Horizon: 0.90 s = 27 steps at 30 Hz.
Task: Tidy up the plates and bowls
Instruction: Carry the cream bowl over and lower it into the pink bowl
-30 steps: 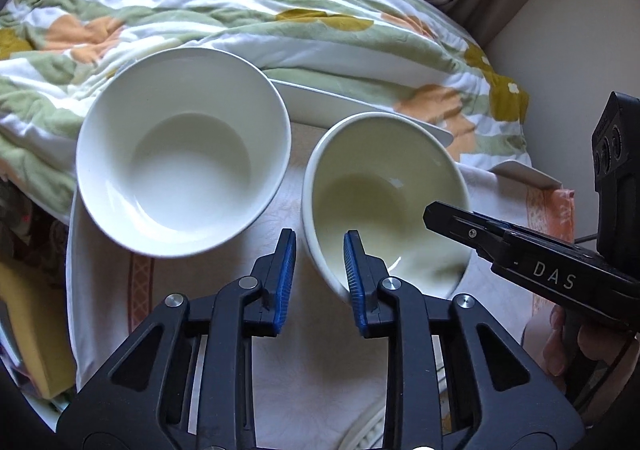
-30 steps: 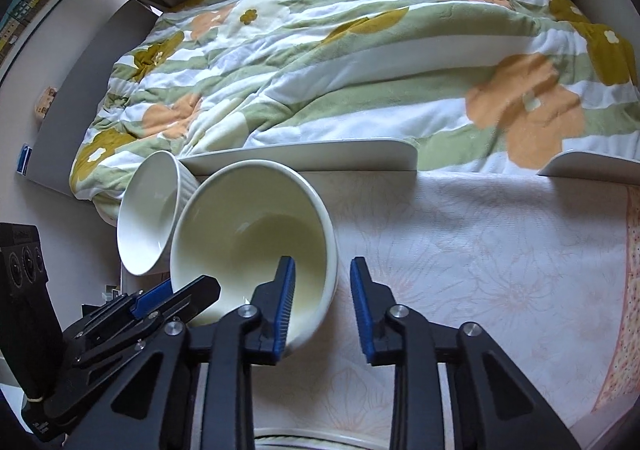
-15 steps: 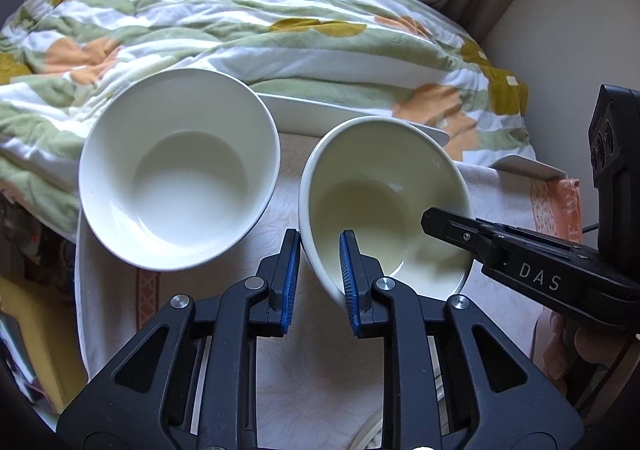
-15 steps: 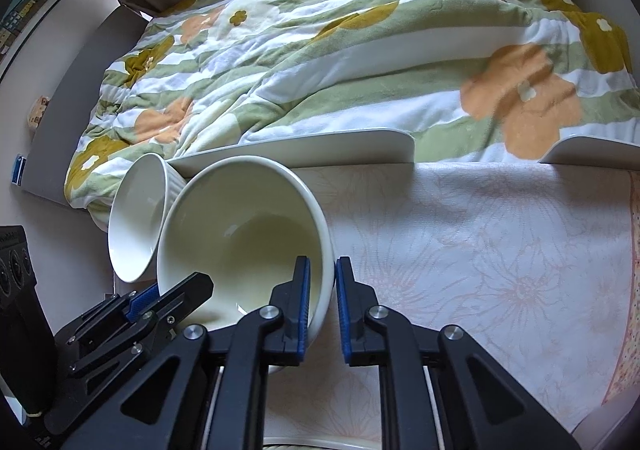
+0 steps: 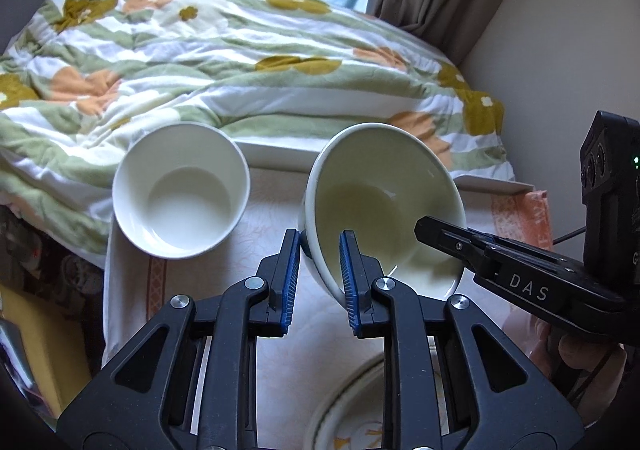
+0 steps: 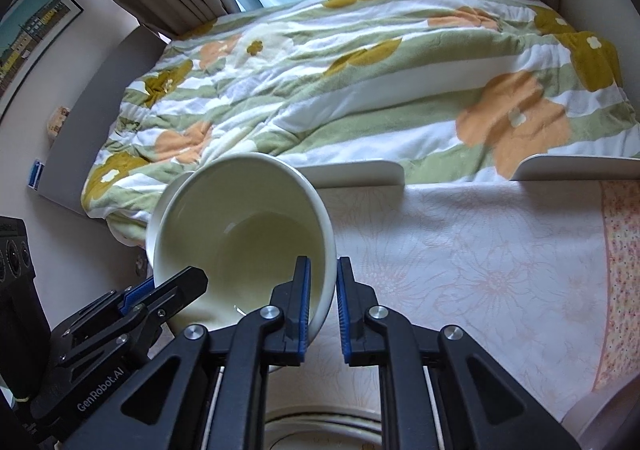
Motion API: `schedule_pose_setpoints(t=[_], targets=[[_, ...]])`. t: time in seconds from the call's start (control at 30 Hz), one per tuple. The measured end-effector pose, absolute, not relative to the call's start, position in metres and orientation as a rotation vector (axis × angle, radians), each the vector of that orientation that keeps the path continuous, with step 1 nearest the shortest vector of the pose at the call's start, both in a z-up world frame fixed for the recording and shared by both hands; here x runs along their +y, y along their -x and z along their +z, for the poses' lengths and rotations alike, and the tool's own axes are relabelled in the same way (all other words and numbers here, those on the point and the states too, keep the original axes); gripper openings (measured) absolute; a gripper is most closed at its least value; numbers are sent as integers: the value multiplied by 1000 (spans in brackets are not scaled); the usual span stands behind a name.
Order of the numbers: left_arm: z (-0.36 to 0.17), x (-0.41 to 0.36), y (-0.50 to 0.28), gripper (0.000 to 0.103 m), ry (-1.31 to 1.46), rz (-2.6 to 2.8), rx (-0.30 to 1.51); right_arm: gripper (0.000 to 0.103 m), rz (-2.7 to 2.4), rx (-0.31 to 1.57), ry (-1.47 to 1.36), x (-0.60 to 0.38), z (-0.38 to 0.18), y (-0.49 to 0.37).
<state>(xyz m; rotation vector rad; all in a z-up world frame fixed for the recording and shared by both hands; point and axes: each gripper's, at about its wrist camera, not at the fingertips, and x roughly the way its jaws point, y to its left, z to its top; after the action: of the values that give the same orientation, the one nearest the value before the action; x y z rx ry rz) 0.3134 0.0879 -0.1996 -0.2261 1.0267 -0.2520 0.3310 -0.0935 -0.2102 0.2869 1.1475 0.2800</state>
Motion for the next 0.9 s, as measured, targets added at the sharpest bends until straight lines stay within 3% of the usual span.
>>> schedule_pose_setpoints(t=[0.47, 0.9], targets=[[-140, -28, -231, 18, 215, -327, 961, 12, 272, 1051, -288, -200, -153, -240], [-166, -172, -173, 18, 185, -457, 1066, 12, 144, 1078, -306, -342, -159, -166]])
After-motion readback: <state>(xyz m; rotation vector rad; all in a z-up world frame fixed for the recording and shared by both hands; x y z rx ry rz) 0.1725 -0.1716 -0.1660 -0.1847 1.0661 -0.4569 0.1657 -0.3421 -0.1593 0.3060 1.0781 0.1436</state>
